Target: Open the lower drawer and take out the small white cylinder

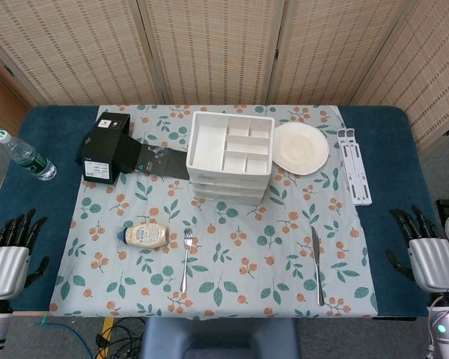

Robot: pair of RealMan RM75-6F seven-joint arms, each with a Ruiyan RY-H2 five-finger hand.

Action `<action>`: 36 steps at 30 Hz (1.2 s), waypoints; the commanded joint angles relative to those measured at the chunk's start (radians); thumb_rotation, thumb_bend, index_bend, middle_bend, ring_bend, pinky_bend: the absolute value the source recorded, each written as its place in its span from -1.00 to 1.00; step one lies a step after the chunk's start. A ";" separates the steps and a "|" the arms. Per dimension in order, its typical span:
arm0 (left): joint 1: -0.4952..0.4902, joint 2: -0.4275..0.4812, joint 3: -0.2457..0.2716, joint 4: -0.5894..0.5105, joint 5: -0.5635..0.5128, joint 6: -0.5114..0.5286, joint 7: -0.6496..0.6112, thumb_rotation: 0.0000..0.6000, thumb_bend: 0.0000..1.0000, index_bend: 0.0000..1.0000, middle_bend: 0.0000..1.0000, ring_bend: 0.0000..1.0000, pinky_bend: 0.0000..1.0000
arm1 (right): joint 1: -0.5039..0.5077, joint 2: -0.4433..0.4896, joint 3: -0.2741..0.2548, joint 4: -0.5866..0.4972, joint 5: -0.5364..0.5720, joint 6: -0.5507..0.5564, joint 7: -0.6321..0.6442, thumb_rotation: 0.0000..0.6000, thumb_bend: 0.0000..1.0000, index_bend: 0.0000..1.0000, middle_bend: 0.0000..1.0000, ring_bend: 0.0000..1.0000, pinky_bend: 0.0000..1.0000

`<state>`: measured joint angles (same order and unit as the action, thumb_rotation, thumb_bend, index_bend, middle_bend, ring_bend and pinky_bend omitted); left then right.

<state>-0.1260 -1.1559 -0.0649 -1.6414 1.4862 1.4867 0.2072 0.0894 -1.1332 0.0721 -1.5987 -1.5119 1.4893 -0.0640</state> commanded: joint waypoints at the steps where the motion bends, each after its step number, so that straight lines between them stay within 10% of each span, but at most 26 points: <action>1: 0.000 -0.001 0.000 0.002 0.000 0.001 -0.001 1.00 -0.34 -0.78 -0.97 -0.97 -0.83 | 0.002 0.001 -0.001 -0.005 -0.003 -0.002 0.001 1.00 -0.29 -0.80 -0.71 -0.84 -0.67; 17: -0.005 -0.007 -0.002 0.014 0.009 0.004 -0.013 1.00 -0.34 -0.78 -0.97 -0.96 -0.83 | 0.071 -0.026 -0.003 -0.042 -0.056 -0.076 -0.002 1.00 -0.29 -0.80 -0.49 -0.57 -0.62; 27: -0.001 -0.002 0.000 0.015 0.013 0.014 -0.023 1.00 -0.34 -0.78 -0.97 -0.97 -0.83 | 0.201 -0.041 0.011 -0.128 -0.044 -0.266 0.030 1.00 -0.29 -0.80 -0.08 0.25 0.64; 36: 0.009 0.005 0.002 0.013 0.013 0.026 -0.031 1.00 -0.34 -0.78 -0.97 -0.97 -0.83 | 0.327 -0.068 0.050 -0.200 0.094 -0.494 0.217 1.00 -0.10 -0.80 0.43 0.83 1.00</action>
<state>-0.1169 -1.1506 -0.0625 -1.6279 1.4992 1.5128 0.1767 0.3756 -1.1878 0.1055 -1.7775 -1.4628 1.0528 0.0970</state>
